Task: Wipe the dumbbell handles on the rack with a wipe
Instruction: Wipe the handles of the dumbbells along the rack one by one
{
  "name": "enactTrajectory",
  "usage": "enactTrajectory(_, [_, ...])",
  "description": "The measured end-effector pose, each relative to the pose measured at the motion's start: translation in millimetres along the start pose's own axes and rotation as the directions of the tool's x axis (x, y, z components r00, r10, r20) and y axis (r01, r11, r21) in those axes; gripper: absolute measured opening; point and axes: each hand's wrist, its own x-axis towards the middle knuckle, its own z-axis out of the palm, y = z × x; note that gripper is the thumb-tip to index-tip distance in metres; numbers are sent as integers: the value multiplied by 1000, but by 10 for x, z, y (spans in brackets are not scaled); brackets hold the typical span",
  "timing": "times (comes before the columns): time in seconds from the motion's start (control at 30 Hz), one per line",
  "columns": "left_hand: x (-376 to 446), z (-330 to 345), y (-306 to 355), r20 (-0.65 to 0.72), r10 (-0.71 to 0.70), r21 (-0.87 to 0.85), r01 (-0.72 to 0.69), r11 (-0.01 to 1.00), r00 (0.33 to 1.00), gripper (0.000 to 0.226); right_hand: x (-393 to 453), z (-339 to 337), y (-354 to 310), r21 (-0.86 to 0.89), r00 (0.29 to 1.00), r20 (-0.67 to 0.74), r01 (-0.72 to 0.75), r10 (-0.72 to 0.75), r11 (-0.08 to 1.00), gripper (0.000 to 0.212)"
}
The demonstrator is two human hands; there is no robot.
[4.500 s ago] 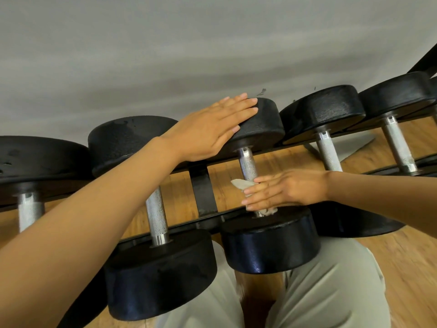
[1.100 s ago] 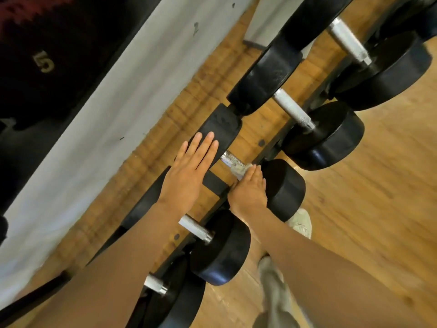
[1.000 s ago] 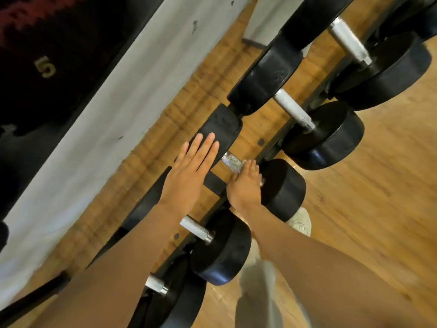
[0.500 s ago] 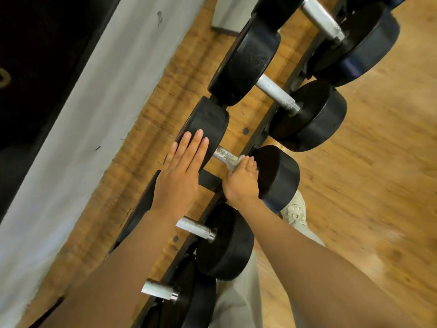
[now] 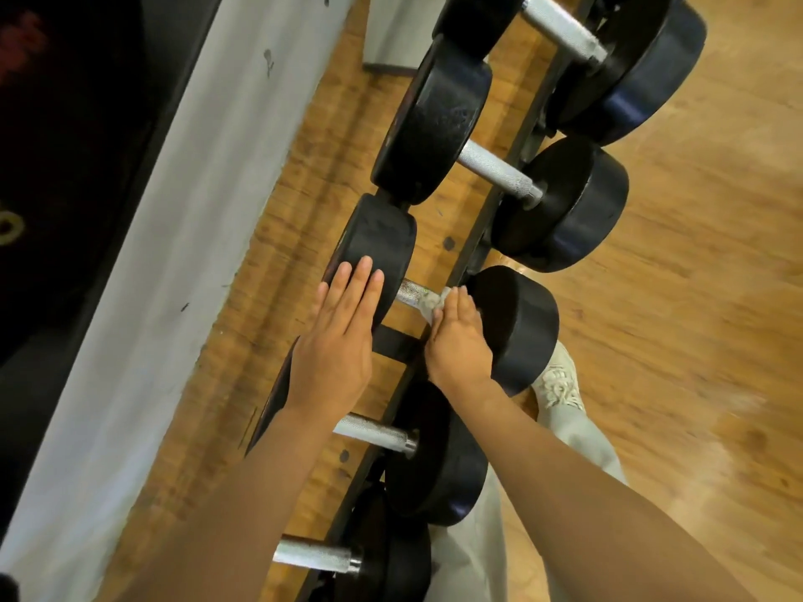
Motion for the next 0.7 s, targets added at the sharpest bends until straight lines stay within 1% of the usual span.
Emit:
enactTrajectory(0.07, [-4,13,5,-14,-9,-7,9,1000,1000,59,39,4,-133,33,999,-14,-36,36,999,51])
enactTrajectory(0.1, [-4,16,5,-18,-13,-8,13,1000,1000,60,66,5,-206,67,999,-33,-11,13,998,50])
enactTrajectory(0.2, [-4,22,8,-16,-15,-4,15,1000,1000,60,152,62,-375,221,978,-107,201,-181,954,47])
enactTrajectory(0.27, [0,14,2,-6,-8,-3,8,1000,1000,58,217,68,-406,259,962,-108,271,-251,927,48])
enactTrajectory(0.3, [2,8,-3,2,-5,-4,5,1000,1000,57,226,54,-377,253,961,-99,276,-259,927,47])
enactTrajectory(0.37, [-1,-7,-3,19,-7,-3,7,1000,1000,57,207,24,-223,208,974,-78,226,-215,952,46])
enactTrajectory(0.47, [1,-21,4,27,-11,-9,11,1000,1000,57,187,25,34,100,998,-55,24,-18,995,47])
enactTrajectory(0.57, [-6,-17,29,30,-33,-34,34,999,999,61,263,44,-23,107,991,-48,-121,126,987,43])
enactTrajectory(0.6, [-10,-15,34,32,-37,-39,38,999,999,62,279,36,-95,94,987,-69,-139,146,986,42])
enactTrajectory(0.63, [-12,-13,35,32,-38,-41,39,998,999,62,278,19,-173,84,987,-96,-124,132,989,40])
enactTrajectory(0.7, [-9,-14,22,34,-32,-35,33,999,999,62,272,21,-341,132,990,-137,-4,22,991,38])
